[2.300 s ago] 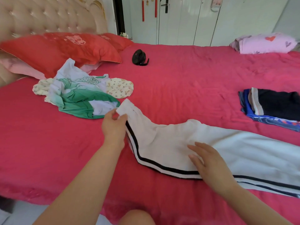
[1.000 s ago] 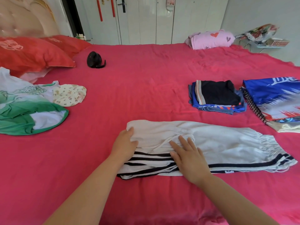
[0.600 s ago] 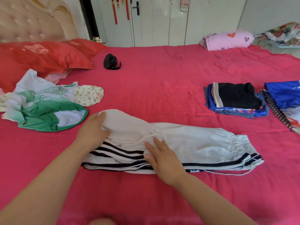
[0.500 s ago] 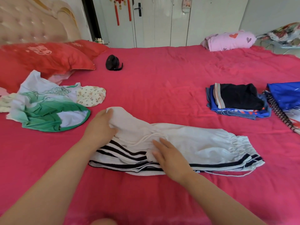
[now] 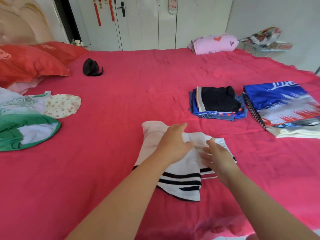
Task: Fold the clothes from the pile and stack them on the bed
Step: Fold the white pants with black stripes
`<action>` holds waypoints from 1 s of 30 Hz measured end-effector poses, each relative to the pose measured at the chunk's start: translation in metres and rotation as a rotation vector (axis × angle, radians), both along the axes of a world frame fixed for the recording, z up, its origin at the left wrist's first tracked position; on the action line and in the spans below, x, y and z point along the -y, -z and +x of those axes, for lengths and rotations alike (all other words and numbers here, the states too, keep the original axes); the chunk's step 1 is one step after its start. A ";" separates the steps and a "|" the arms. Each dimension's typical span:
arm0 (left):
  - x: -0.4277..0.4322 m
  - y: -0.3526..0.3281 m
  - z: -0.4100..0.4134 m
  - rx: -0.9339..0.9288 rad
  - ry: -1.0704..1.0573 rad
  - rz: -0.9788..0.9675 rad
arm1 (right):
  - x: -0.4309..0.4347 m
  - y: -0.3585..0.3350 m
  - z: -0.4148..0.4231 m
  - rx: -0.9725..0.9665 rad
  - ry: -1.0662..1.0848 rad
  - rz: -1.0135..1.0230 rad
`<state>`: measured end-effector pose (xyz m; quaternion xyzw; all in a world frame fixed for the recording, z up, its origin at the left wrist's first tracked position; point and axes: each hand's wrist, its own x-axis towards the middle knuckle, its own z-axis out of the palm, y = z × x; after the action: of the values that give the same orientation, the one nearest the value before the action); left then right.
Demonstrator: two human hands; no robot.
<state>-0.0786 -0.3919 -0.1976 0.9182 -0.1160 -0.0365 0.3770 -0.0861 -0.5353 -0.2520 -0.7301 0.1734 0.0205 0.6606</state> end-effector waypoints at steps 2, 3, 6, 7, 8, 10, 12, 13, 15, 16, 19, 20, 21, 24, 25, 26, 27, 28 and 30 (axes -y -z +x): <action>-0.018 0.013 0.003 0.047 -0.124 0.054 | 0.005 0.005 -0.002 -0.020 -0.066 -0.165; -0.028 0.020 0.004 0.070 -0.180 0.078 | 0.004 0.007 -0.004 -0.034 -0.108 -0.233; -0.052 0.035 0.000 0.123 -0.289 0.193 | -0.007 0.006 -0.005 -0.059 -0.208 -0.403; -0.058 0.041 -0.001 0.132 -0.307 0.227 | -0.012 0.005 -0.003 -0.052 -0.242 -0.458; -0.064 0.045 -0.003 0.123 -0.321 0.238 | -0.016 0.004 -0.001 -0.049 -0.269 -0.499; -0.070 0.049 -0.006 0.088 -0.324 0.175 | -0.023 0.005 0.005 -0.047 -0.312 -0.562; -0.070 0.049 -0.008 0.056 -0.320 0.112 | -0.026 0.007 0.011 -0.031 -0.324 -0.589; -0.069 0.049 -0.007 0.051 -0.310 0.108 | -0.026 0.006 0.014 -0.003 -0.314 -0.595; -0.066 0.050 -0.006 0.066 -0.286 0.131 | -0.020 0.000 0.018 0.087 -0.260 -0.597; -0.063 0.050 -0.007 0.083 -0.274 0.140 | -0.014 -0.005 0.020 0.134 -0.209 -0.595; -0.048 0.053 -0.008 0.114 -0.168 0.214 | 0.015 -0.024 0.031 0.196 -0.086 -0.661; -0.041 0.054 -0.009 0.083 -0.126 0.282 | 0.026 -0.027 0.036 0.180 -0.087 -0.717; -0.033 0.056 -0.011 0.038 -0.088 0.360 | 0.035 -0.027 0.039 0.136 -0.108 -0.773; -0.017 0.061 -0.013 -0.067 -0.008 0.500 | 0.050 -0.008 0.039 -0.015 -0.168 -0.881; -0.016 0.060 -0.011 -0.076 -0.007 0.511 | 0.050 -0.002 0.035 -0.003 -0.164 -0.916; -0.017 0.057 -0.008 -0.067 -0.020 0.501 | 0.049 0.005 0.031 0.056 -0.150 -0.949; -0.018 0.054 -0.003 -0.048 -0.044 0.489 | 0.046 0.009 0.025 0.143 -0.143 -0.980; -0.020 0.053 0.001 -0.017 -0.069 0.481 | 0.043 0.013 0.020 0.242 -0.145 -1.011; -0.024 0.056 0.008 -0.009 -0.077 0.498 | 0.034 0.018 0.011 0.345 -0.198 -1.128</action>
<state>-0.0710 -0.3679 -0.2539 0.9863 -0.0667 -0.0536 0.1410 -0.0754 -0.5690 -0.2703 -0.9737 -0.0211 -0.1321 0.1845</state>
